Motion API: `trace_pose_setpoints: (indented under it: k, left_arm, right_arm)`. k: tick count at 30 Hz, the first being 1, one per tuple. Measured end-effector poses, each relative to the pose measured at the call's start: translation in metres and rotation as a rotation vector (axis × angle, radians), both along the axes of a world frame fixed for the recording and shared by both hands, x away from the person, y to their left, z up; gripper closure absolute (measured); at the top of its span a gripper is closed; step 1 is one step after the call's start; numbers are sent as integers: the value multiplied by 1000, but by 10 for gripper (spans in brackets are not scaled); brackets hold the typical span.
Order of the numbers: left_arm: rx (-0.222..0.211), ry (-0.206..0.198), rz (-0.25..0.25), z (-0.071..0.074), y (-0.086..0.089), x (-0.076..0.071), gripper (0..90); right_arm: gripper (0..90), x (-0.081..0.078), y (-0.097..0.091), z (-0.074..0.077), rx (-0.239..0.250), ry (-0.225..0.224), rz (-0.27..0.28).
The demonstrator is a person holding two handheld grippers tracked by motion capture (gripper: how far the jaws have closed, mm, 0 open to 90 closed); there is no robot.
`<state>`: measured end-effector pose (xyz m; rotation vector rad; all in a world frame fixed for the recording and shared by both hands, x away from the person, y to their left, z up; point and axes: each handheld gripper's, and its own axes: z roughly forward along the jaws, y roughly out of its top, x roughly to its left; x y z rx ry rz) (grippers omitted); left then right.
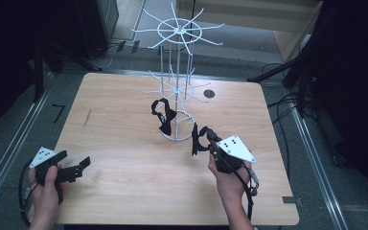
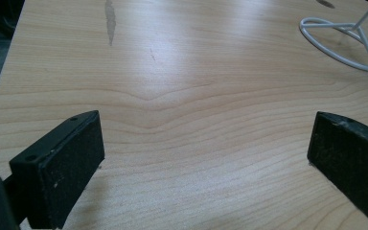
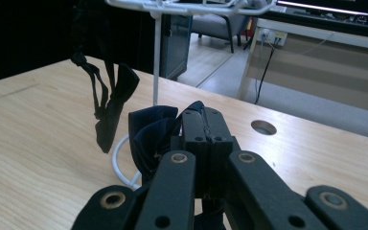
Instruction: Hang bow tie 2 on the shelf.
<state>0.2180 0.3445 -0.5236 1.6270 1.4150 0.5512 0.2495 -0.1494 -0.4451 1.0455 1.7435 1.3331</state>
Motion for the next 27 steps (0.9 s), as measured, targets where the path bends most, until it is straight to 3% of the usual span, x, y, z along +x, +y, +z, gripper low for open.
trace_pose_setpoints:
  k: [27]
  left_arm:
    - [0, 0, -1, 0, 0, 0, 0]
  right_arm:
    - [900, -7, 31, 37, 23, -61, 93]
